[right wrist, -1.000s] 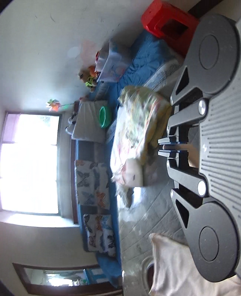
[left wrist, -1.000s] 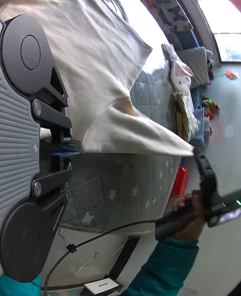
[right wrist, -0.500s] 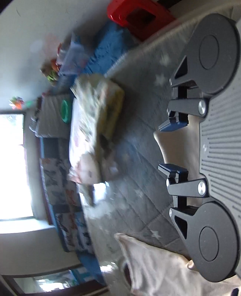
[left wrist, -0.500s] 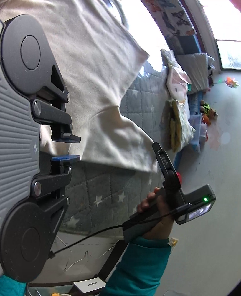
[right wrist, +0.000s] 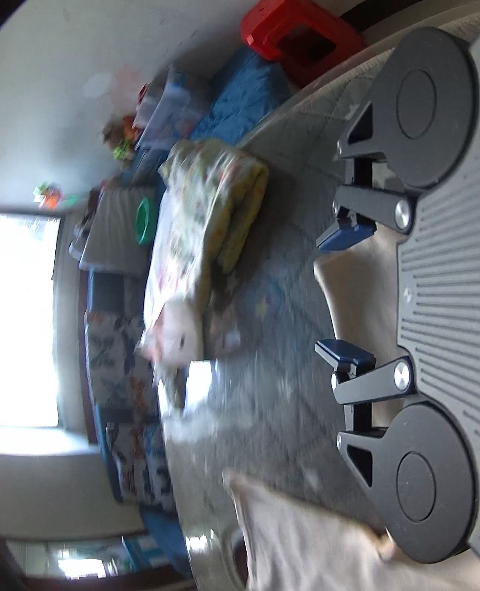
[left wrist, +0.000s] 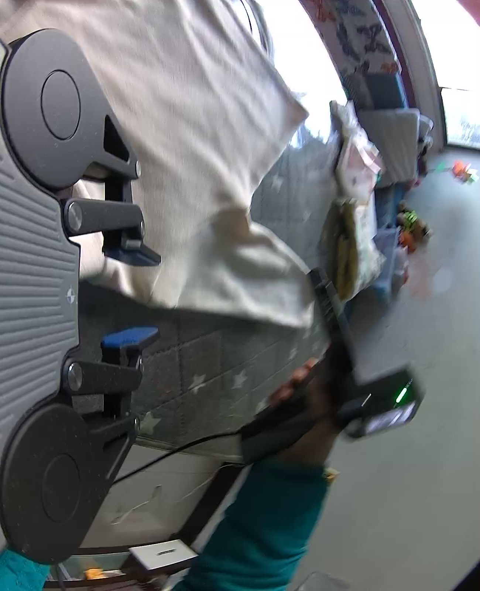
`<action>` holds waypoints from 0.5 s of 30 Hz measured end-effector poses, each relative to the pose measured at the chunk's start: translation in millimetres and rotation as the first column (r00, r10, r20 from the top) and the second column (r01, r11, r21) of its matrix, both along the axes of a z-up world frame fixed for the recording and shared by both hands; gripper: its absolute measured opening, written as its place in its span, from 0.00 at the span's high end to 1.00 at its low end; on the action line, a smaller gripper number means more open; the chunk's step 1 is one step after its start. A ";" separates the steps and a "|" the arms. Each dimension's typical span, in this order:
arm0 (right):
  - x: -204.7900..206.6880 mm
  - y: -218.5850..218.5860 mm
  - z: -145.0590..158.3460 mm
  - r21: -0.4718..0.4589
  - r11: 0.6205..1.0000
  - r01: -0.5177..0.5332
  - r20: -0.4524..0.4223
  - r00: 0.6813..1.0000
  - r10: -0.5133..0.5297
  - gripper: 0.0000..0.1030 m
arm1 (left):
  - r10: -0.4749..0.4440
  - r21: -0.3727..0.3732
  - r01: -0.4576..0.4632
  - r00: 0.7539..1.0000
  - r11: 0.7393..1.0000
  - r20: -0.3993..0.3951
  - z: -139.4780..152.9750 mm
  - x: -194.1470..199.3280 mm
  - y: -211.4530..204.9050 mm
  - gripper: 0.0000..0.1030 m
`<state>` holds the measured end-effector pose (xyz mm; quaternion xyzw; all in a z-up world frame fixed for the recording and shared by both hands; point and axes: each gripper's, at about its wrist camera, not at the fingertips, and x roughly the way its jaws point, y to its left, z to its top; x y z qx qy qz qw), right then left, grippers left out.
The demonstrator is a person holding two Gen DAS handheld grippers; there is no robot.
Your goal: Fold clothes
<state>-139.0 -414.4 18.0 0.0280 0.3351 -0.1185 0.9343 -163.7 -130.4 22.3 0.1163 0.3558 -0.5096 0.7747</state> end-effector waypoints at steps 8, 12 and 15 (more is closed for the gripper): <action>-55.5 69.3 5.1 0.041 0.972 -0.231 0.017 0.973 0.230 0.19 | 0.166 -0.001 -0.166 0.986 0.986 0.007 7.2 7.2 63.3 0.55; -70.6 103.8 -0.6 0.021 0.943 -0.333 0.009 0.943 0.333 0.17 | 0.213 0.015 -0.212 0.977 0.977 -0.005 1.5 5.8 86.3 0.55; -76.7 125.5 -7.9 -0.035 0.917 -0.398 -0.029 0.917 0.397 0.16 | 0.219 0.035 -0.219 0.975 0.975 -0.020 -6.4 1.5 96.6 0.55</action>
